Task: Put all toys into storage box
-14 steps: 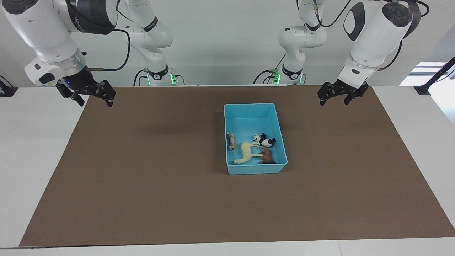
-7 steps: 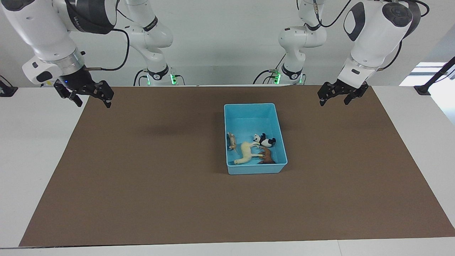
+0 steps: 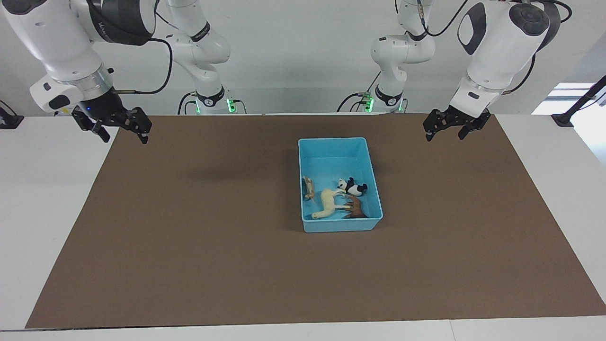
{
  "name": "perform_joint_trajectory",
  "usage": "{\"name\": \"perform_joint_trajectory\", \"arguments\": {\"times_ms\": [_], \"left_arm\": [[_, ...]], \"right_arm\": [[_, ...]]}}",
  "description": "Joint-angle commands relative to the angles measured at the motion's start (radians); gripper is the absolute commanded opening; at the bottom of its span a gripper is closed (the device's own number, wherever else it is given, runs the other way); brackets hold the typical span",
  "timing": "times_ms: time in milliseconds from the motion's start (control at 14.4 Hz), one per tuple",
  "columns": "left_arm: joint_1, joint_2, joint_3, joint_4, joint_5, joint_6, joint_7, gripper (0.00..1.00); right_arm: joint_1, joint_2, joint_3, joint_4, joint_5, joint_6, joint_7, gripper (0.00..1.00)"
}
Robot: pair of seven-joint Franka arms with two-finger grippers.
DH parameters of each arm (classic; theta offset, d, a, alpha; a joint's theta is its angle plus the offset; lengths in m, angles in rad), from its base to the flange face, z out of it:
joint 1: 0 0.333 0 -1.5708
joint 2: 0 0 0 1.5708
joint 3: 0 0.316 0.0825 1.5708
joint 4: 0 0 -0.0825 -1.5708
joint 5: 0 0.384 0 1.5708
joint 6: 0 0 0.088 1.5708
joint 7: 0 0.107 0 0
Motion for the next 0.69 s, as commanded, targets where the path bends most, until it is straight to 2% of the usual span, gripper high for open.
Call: {"name": "perform_joint_trajectory", "arguments": {"times_ms": [0, 623], "left_arm": [[0.01, -0.006, -0.002, -0.006, -0.008, 0.009, 0.008, 1.0], [0.008, -0.006, -0.002, -0.006, -0.008, 0.01, 0.008, 1.0]], "right_arm": [[-0.012, -0.023, 0.008, -0.028, 0.008, 0.015, -0.014, 1.0], [-0.003, -0.026, 0.008, -0.03, 0.008, 0.012, -0.017, 1.0]]}}
